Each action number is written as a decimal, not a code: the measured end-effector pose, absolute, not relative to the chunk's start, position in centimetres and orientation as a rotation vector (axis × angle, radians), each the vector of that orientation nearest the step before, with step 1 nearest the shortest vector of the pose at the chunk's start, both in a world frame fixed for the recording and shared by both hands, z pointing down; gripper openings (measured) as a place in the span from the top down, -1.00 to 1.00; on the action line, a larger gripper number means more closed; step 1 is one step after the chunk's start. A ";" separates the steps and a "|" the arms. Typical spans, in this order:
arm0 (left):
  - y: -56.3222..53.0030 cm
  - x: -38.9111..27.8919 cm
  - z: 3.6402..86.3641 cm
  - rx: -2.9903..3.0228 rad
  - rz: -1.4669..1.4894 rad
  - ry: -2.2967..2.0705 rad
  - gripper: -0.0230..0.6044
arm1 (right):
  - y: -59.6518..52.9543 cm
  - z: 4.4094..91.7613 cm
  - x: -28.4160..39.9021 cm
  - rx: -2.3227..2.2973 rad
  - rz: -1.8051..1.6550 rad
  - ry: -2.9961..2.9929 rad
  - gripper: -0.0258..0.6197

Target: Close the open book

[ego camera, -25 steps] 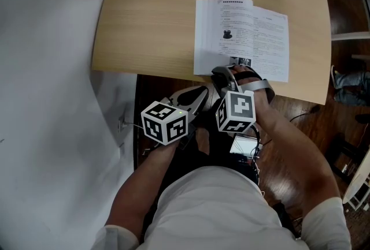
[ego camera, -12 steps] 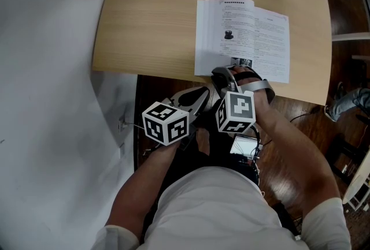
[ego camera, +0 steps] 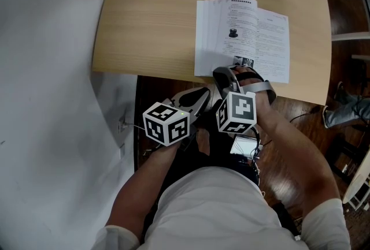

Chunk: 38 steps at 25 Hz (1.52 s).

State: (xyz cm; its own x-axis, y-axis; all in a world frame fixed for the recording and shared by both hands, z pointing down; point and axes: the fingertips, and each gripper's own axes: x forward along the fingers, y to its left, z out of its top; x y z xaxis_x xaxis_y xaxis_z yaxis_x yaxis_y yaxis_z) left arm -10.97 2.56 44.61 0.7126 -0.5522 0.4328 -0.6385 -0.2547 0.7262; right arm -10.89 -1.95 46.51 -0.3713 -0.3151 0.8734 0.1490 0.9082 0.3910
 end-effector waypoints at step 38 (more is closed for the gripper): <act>-3.9 -9.1 42.0 1.842 -0.260 -0.802 0.93 | -2.6 39.2 -8.8 0.534 -0.402 -2.194 0.92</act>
State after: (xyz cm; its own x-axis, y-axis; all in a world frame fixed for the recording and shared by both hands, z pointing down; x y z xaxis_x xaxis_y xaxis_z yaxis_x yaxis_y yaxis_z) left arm -9.13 -3.87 42.00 0.7505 -0.6337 0.1875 -0.4029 -0.2139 0.8899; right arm -8.81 -2.56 39.15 -0.5710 -0.5019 0.6496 -0.2388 0.8586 0.4536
